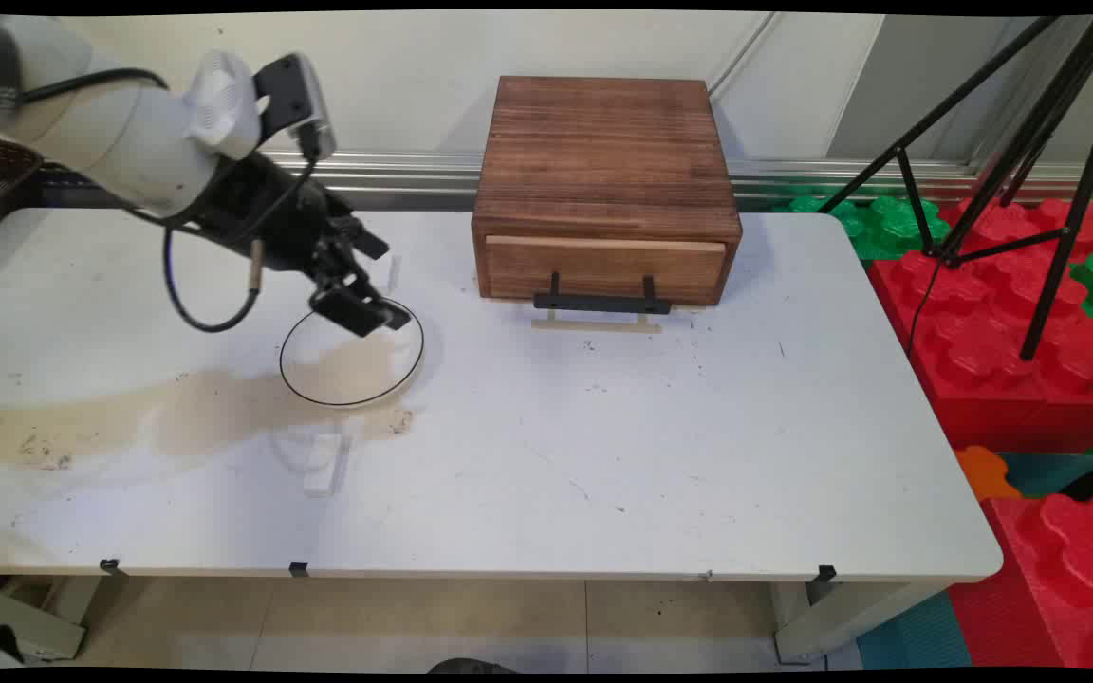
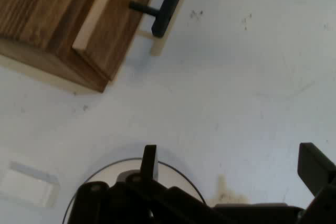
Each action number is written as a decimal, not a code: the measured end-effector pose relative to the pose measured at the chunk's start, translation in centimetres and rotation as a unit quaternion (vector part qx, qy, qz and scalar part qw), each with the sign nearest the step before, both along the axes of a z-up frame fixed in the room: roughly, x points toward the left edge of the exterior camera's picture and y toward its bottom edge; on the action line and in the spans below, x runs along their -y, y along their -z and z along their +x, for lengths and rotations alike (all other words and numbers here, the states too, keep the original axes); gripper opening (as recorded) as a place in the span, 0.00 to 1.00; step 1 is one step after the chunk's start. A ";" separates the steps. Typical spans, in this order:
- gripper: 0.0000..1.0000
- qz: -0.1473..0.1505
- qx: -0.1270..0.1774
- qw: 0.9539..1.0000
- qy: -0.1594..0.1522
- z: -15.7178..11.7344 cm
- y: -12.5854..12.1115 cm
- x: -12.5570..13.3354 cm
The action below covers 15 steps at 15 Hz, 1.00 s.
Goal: Open the drawer
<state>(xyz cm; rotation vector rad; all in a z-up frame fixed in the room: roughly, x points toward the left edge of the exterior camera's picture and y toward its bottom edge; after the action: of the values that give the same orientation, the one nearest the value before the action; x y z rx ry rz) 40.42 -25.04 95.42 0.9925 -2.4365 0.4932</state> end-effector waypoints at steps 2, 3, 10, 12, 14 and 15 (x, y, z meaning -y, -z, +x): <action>1.00 -0.002 0.001 1.000 -0.001 -0.9 -0.2 0.6; 1.00 -0.003 0.003 1.000 -0.002 -1.6 -0.3 1.2; 1.00 -0.001 0.013 1.000 0.007 -5.3 0.1 4.1; 1.00 0.000 0.018 1.000 0.009 -6.4 0.5 5.2; 1.00 0.002 0.023 1.000 0.010 -7.7 1.1 6.4; 1.00 0.003 0.026 1.000 0.011 -8.5 1.5 7.2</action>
<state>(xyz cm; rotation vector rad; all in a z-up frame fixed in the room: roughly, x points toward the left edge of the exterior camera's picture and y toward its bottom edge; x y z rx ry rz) 31.91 -32.22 93.88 0.9671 -2.4941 0.5107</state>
